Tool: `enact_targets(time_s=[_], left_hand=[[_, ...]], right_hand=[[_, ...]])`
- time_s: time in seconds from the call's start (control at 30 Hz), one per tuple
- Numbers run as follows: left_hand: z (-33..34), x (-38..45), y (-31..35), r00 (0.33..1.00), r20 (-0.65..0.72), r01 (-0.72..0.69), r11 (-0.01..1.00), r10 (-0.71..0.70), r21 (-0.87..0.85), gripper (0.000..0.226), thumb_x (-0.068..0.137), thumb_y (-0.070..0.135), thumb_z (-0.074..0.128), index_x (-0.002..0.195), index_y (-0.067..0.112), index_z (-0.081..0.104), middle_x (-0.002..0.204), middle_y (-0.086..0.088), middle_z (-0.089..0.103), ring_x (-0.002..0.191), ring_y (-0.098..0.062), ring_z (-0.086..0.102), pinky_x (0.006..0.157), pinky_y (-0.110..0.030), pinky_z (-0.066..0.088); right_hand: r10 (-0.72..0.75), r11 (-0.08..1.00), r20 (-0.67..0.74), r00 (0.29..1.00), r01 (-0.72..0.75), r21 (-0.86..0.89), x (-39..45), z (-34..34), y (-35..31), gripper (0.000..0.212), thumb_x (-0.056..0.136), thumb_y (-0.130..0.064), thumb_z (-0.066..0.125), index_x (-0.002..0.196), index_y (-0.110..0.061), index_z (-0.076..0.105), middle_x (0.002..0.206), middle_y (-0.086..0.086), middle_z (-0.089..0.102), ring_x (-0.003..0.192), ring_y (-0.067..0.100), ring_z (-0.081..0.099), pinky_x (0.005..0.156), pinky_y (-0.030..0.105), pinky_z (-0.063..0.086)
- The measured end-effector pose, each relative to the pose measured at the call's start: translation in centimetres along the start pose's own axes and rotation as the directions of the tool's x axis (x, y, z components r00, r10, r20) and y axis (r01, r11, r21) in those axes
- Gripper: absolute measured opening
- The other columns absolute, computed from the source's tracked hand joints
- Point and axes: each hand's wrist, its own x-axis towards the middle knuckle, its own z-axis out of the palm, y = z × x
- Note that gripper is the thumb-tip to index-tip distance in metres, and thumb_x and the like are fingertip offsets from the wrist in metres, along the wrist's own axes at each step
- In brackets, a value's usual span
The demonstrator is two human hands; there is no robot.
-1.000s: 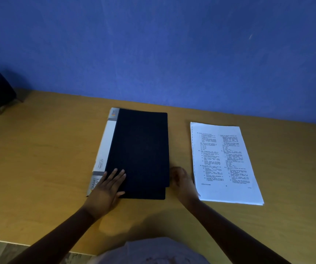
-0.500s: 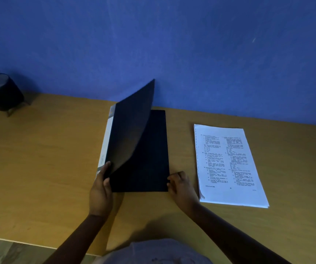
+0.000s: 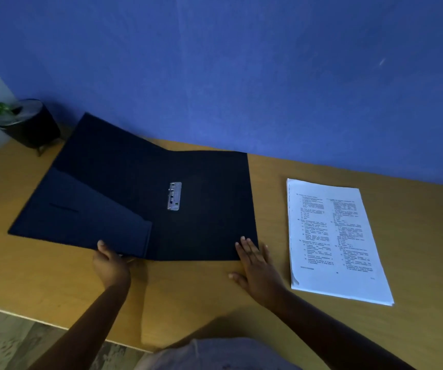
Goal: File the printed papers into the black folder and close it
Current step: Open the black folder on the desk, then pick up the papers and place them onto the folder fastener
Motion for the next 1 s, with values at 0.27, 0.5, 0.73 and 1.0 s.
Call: enact_targets(time_s=[0.27,0.5,0.73,1.0], left_hand=[[-1.5,3.8,0.0,0.765,0.158,0.621,0.78,-0.624,0.076,0.057,0.099,0.044,0.024,0.125,-0.005,0.039,0.06,-0.014,0.062,0.043,-0.024,0.062,0.042,-0.034,0.053],[-1.2,1.3,2.7,0.595,0.509,0.203,0.729,-0.622,0.654,0.064,0.093,0.056,0.03,0.077,0.0,0.057,0.051,-0.011,0.062,0.045,-0.025,0.061,0.048,-0.03,0.05],[5.2,0.0,4.9,0.721,0.685,-0.606,0.573,0.102,0.552,0.035,0.099,0.033,0.033,0.086,0.013,0.059,0.082,-0.01,0.067,0.078,-0.026,0.066,0.065,-0.033,0.047],[9.7,-1.7,2.6,0.335,0.922,-0.91,0.186,-0.193,0.37,0.068,0.094,0.054,0.029,0.148,0.024,0.0,0.159,0.007,-0.002,0.146,-0.019,-0.005,0.118,-0.049,0.009]], right_hand=[[-0.014,0.999,0.018,1.0,0.014,-0.052,0.2,0.1,-0.1,0.073,0.094,-0.057,0.025,0.15,-0.018,-0.002,0.16,0.004,-0.005,0.147,0.018,-0.006,0.117,0.043,-0.006],[-0.004,0.999,0.028,1.0,0.006,-0.05,0.3,0.0,-0.1,0.073,0.094,-0.057,0.025,0.15,-0.018,0.0,0.16,0.004,-0.003,0.148,0.018,-0.005,0.117,0.043,-0.007],[-0.006,0.998,0.056,0.998,0.009,-0.065,0.1,-1.1,-0.3,0.072,0.093,-0.056,0.03,0.15,-0.018,0.005,0.16,0.005,0.001,0.148,0.02,0.0,0.118,0.046,-0.001],[0.036,0.997,0.105,0.994,-0.029,-0.065,-1.3,-1.6,-0.5,0.073,0.093,-0.055,0.032,0.15,-0.016,0.007,0.161,0.005,0.001,0.148,0.02,-0.001,0.118,0.043,0.002]])
